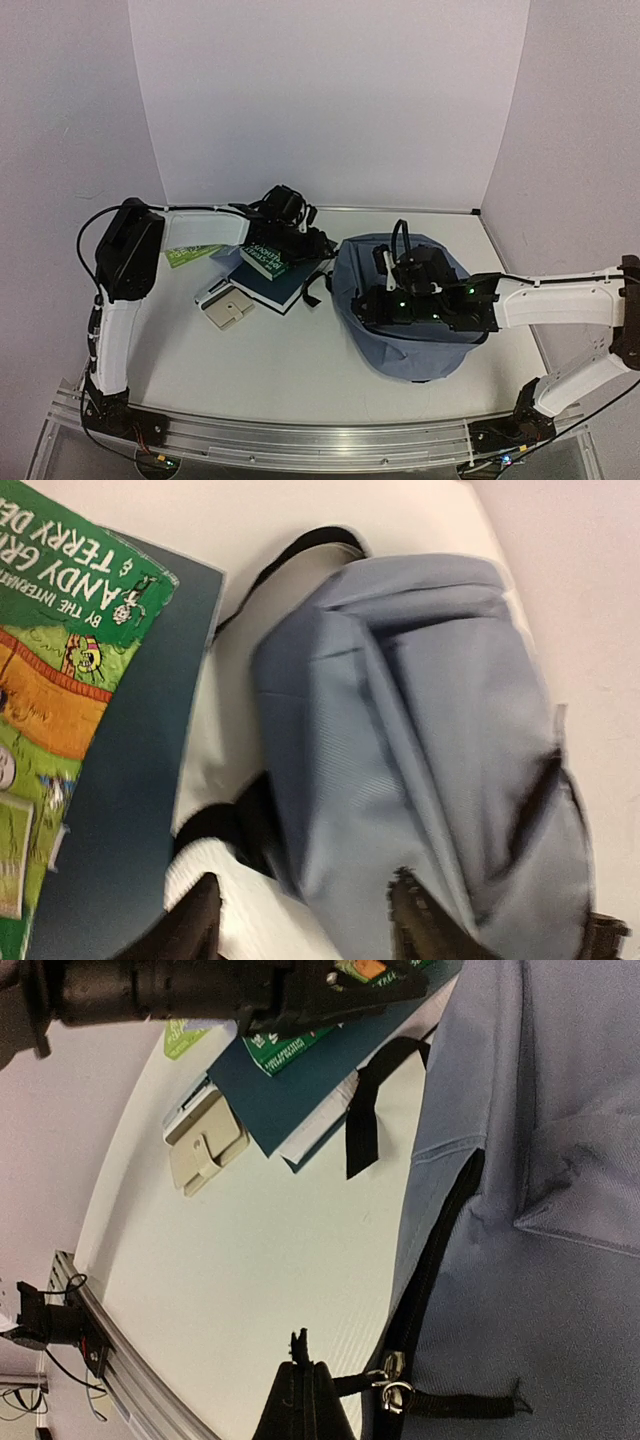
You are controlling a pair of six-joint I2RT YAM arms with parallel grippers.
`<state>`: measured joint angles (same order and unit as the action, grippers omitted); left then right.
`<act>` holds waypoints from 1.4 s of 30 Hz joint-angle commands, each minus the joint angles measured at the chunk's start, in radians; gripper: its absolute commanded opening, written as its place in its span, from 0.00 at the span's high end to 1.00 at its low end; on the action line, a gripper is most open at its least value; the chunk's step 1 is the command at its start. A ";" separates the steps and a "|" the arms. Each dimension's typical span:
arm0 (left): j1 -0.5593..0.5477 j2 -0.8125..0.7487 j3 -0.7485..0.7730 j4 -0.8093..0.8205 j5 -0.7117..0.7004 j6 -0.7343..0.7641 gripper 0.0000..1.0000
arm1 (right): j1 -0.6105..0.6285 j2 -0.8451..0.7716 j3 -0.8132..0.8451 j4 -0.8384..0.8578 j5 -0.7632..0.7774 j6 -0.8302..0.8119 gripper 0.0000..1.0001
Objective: Pack the student bag
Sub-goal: Adjust the student bag at the center of the board.
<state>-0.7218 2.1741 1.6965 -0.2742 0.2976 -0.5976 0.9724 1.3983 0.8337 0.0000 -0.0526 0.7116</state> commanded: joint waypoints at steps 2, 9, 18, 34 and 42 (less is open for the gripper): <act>-0.022 -0.209 -0.161 0.119 0.122 -0.109 0.32 | 0.013 -0.012 -0.019 0.174 0.053 -0.003 1.00; -0.134 -0.191 -0.242 0.144 0.149 -0.196 0.21 | 0.021 -0.010 -0.035 0.198 0.090 -0.031 1.00; -0.175 -0.137 -0.220 0.104 0.132 -0.232 0.21 | 0.034 -0.014 -0.067 0.207 0.094 -0.054 1.00; -0.172 -0.125 -0.261 0.123 0.095 -0.282 0.87 | 0.054 0.059 -0.028 0.206 0.105 -0.070 1.00; -0.161 -0.159 -0.270 0.110 0.077 -0.232 1.00 | 0.059 0.069 0.024 0.163 0.037 -0.036 1.00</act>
<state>-0.8984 2.0909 1.4473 -0.1648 0.4259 -0.8670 1.0172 1.4688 0.7919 0.1433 0.0352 0.6557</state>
